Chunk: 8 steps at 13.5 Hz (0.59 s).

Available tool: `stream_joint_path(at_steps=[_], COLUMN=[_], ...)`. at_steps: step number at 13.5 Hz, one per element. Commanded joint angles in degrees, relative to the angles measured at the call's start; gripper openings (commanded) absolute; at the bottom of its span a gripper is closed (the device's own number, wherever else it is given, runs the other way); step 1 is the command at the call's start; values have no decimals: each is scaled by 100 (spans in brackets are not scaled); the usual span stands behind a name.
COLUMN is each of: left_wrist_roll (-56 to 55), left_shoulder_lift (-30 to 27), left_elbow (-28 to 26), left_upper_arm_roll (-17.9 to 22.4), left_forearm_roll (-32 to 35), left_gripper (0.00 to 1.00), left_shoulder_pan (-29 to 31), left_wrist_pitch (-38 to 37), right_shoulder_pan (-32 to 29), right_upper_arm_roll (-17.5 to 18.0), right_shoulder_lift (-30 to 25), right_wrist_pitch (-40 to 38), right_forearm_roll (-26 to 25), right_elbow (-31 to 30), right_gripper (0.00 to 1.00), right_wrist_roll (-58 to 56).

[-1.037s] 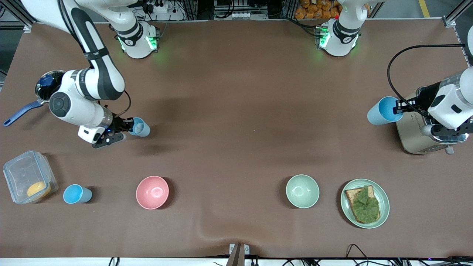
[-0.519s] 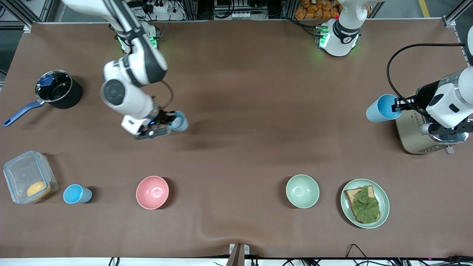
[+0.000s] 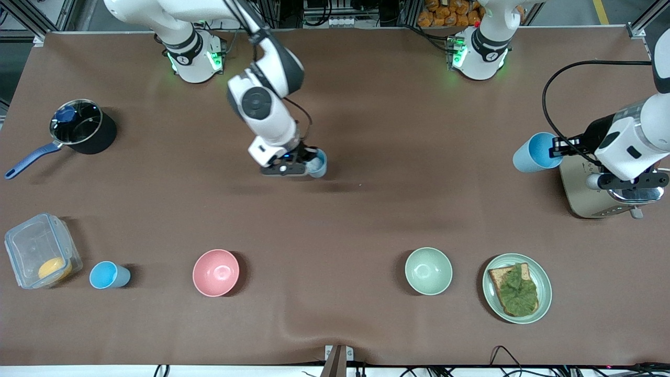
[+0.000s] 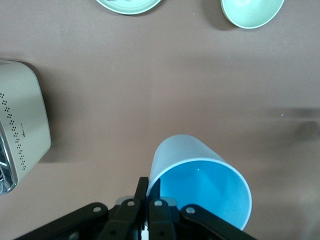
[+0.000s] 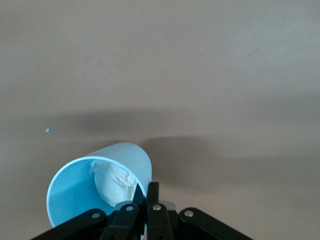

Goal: Stack blue cups with both arms
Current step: 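Carry the blue cup with the right gripper to the table middle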

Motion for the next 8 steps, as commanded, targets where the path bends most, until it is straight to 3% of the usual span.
stream_joint_path(at_steps=[1,6,7,8], left_wrist_roll=[45,45,45,36], left_shoulder_lift=[1,1,1,1], left_elbow=[72,72,72,72], left_upper_arm_roll=[-19,-19,-19,-19], left_forearm_roll=[-110,-224,-224,-242], left_gripper=[0,0,0,0], left_shoulder_pan=[19,10,10,10], left_wrist_pitch=[-97,-97,-97,-97], right_shoulder_pan=[298,369,352,343], right_upper_arm_roll=[-86,-95,-95,-95], right_shoulder_lift=[519,617,617,599], right_wrist_pitch=[443,445,410,409], right_forearm_roll=[113,122,122,122], right_elbow=[320,444,470,470], right_gripper=[0,0,22,57], right_wrist_roll=[540,718,718,718])
